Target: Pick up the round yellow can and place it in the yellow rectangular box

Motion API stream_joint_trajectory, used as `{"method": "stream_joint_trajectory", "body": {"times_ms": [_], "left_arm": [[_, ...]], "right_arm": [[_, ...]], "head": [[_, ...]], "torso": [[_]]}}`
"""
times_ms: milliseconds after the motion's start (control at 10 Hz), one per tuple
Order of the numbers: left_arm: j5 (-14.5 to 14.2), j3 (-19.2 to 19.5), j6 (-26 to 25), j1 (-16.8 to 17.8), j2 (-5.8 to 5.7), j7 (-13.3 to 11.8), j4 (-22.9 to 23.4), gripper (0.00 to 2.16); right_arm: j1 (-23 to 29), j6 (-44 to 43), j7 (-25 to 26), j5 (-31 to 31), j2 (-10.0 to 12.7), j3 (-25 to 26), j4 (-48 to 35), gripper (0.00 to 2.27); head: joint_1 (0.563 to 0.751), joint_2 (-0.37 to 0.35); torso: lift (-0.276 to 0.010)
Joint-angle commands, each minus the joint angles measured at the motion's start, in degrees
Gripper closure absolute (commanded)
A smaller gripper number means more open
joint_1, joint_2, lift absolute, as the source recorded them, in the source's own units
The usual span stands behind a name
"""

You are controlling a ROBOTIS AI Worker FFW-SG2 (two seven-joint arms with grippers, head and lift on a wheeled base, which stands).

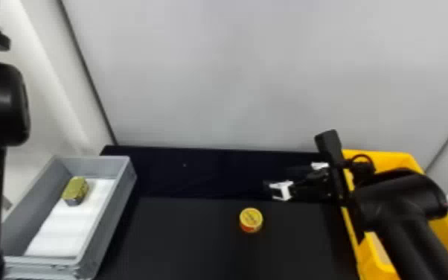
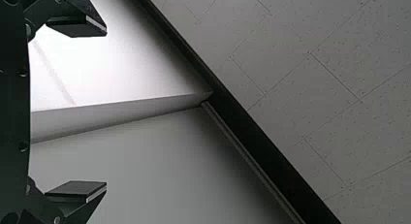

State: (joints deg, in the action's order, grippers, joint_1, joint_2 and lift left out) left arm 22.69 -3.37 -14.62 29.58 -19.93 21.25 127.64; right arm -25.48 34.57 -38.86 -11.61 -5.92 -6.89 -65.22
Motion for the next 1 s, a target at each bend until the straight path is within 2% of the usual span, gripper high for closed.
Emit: {"method": "stream_joint_trajectory", "body": {"times_ms": [0,300,500,900], "left_arm": [[0.25,0.21,0.11,-0.49,-0.03,0.29,-0.03,0.15],[0.25,0.12,0.46,-0.58,0.05,0.47,-0.20,0.15],[0.25,0.12,0.73,-0.40,0.32,0.47,-0.29,0.15],[0.25,-0.32,1.87,-0.05,1.11,0.47,-1.17,0.15]], "right_arm": [[0.17,-2.03,-0.97,1.85,0.47,-3.14,2.91,0.13],[-0.09,-4.76,-3.17,1.76,1.96,-6.48,8.62,0.13],[-1.15,-6.25,-4.40,-0.61,2.84,-7.36,11.87,0.13],[-4.31,-7.84,-3.35,-2.37,2.49,-7.27,19.25,0.13]], "head": [[0.663,0.054],[0.663,0.054],[0.663,0.054],[0.663,0.054]], "torso": [[-0.010],[-0.010],[-0.010],[-0.010]]}}
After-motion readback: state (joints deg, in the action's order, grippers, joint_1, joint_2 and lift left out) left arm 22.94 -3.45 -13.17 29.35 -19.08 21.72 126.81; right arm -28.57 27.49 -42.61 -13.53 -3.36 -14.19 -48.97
